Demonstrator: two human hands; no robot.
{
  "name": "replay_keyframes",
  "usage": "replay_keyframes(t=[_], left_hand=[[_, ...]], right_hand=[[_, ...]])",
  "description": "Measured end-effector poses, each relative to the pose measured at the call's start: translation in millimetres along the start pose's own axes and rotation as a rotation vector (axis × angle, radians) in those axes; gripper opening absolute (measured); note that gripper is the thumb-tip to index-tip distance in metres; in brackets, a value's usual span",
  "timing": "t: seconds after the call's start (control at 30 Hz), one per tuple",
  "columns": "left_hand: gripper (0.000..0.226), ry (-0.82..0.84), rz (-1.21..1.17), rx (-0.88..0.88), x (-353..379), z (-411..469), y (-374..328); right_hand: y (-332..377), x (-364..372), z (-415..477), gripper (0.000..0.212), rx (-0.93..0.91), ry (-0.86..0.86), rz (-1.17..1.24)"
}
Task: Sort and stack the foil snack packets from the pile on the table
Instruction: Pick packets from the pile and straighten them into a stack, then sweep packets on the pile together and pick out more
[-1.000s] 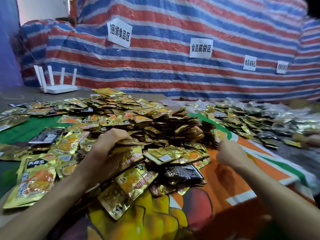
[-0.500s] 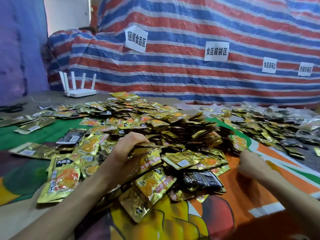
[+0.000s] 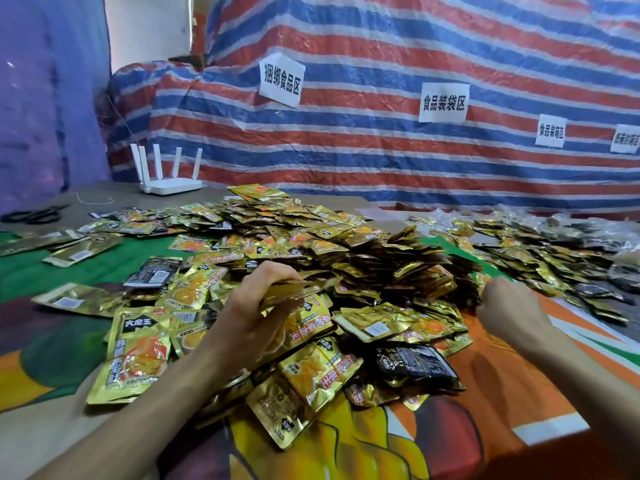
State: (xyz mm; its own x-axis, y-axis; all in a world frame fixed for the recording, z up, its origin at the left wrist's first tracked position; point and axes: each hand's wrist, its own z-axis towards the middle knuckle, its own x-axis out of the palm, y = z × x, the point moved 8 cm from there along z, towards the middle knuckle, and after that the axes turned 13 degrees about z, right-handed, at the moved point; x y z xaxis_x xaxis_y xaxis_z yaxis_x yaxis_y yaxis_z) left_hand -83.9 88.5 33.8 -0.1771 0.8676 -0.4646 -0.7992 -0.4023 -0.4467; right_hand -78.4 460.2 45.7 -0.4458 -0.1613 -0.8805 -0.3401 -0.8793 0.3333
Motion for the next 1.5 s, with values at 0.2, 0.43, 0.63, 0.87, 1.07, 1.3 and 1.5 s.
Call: replay_keyframes(t=[0.2,0.43,0.63,0.87,1.07,1.3,1.5], left_hand=[[0.029,-0.119,-0.196,-0.299,-1.4,-5.1,30.3],[0.016,-0.241,-0.611,-0.532,-13.8,2.4,41.3],[0.024,-0.083,-0.955,-0.749,-1.1,-4.9,59.7],[0.032,0.006,-0.749,-0.707,-4.5,-1.8,66.0],[0.035,0.09,-0.856,-0.734,0.4,-4.2,67.6],[0.06,0.153,-1.101,-0.718,6.8,-8.6,60.3],[0.065,0.208,-1.116,-0.73,14.7,-10.4,59.6]], right_hand=[[98.2,-20.3,-9.7,0.019,-0.327,-0.162,0.318],[215.5,-6.3,-45.3,0.013,-0.644,0.074,0.828],[245.9,40.7,-64.2,0.008,-0.593,0.341,1.301],[237.8,68.4,-65.9,0.014,-0.594,0.385,1.311],[231.1,72.6,-65.8,0.01,-0.483,0.573,1.363],[238.7,64.3,-85.8,0.017,-0.254,1.195,2.005],[241.6,66.5,-84.4,0.029,-0.146,1.198,2.255]])
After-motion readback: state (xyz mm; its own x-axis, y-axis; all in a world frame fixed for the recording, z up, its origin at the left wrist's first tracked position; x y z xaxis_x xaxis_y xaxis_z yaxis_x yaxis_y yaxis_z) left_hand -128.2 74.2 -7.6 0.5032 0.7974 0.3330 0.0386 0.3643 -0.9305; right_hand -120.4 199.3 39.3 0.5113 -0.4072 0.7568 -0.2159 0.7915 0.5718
